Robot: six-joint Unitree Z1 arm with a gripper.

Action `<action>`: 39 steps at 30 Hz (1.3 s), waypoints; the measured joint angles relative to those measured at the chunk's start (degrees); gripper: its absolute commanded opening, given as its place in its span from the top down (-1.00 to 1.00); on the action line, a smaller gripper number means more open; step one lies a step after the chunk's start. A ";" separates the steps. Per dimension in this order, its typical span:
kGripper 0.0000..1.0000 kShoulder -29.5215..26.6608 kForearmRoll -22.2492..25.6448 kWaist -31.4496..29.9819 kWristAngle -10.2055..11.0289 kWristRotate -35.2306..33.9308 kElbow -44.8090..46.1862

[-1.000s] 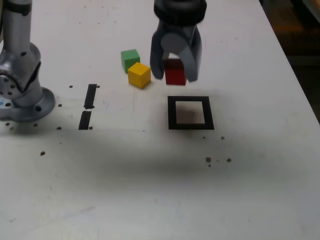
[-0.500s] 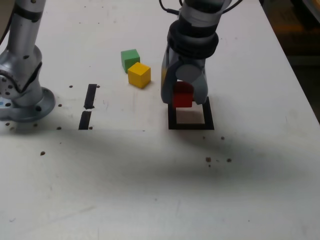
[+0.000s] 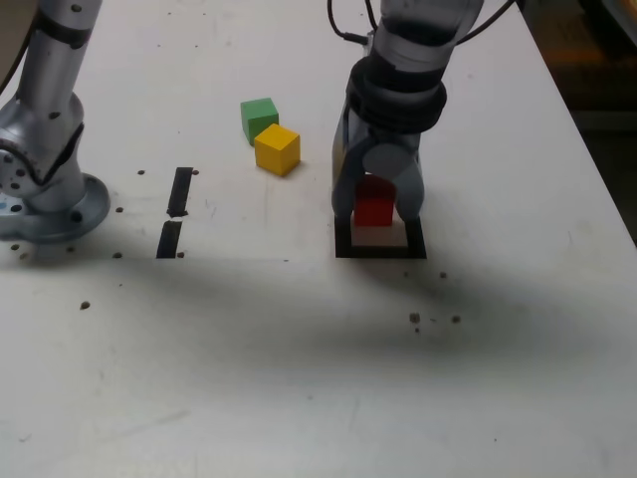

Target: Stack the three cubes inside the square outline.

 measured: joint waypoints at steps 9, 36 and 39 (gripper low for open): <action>0.47 2.01 -1.27 0.00 0.86 0.00 0.10; -0.99 -12.01 9.93 3.73 -0.48 0.21 2.54; -0.99 -16.90 9.91 9.16 0.13 0.47 7.91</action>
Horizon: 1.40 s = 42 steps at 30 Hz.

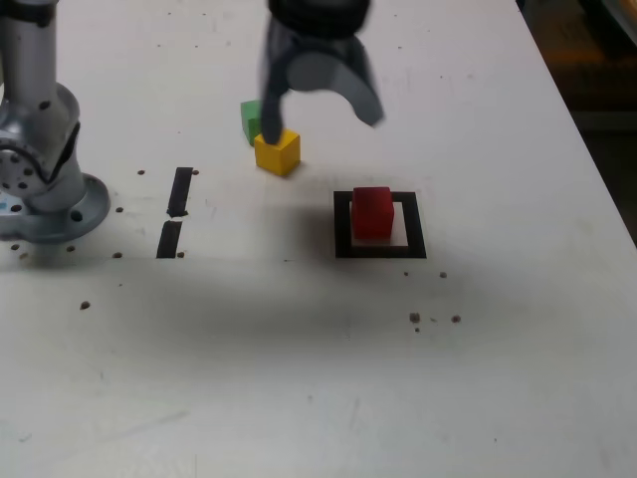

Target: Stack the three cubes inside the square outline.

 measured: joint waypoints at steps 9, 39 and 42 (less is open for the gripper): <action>-0.98 -2.76 -3.66 8.84 5.38 12.36 8.23; -0.99 -3.89 -22.94 7.79 8.83 33.50 20.93; -0.99 -3.88 -24.73 7.79 9.20 34.57 22.01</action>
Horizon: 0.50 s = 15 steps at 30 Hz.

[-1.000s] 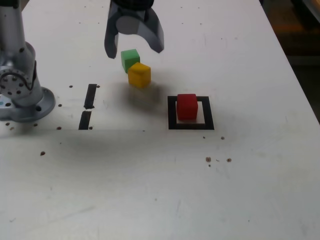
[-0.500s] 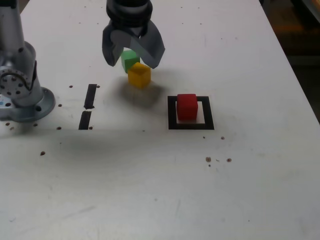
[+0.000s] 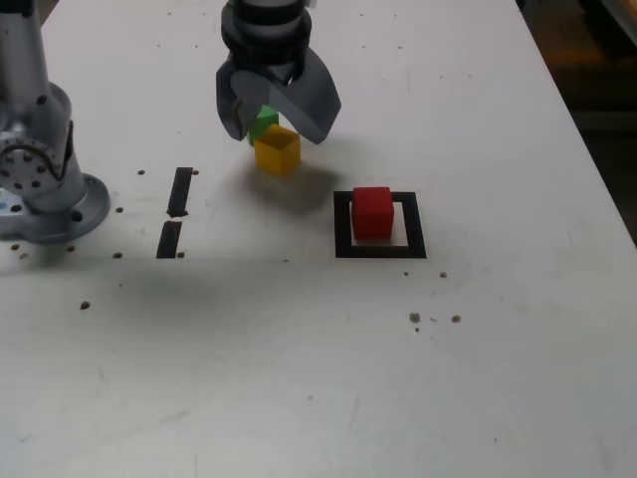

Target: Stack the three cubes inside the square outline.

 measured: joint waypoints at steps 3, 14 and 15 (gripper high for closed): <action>-0.99 0.41 -1.95 0.00 0.68 0.27 1.29; -0.79 4.39 -6.98 0.01 1.67 1.00 3.23; -0.75 4.59 -7.18 0.00 1.67 1.06 3.24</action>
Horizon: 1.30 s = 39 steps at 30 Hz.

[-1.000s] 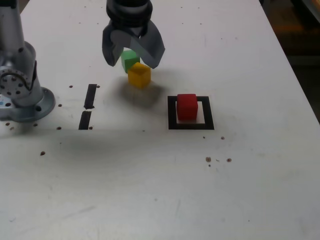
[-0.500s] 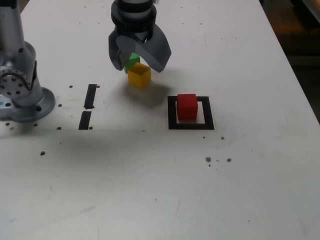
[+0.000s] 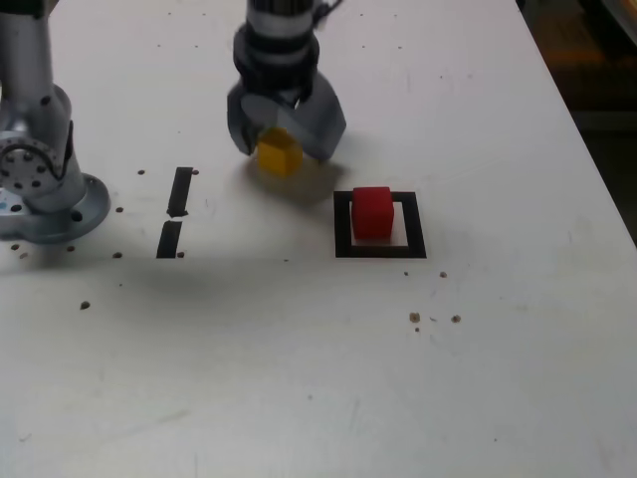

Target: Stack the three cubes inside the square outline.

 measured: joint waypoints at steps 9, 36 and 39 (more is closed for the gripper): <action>-0.55 -0.24 -1.97 0.00 -0.35 0.05 1.21; 0.91 -3.26 10.99 -0.50 -3.02 -2.77 -7.79; 0.91 -5.28 17.07 -2.49 -4.37 -8.66 -13.38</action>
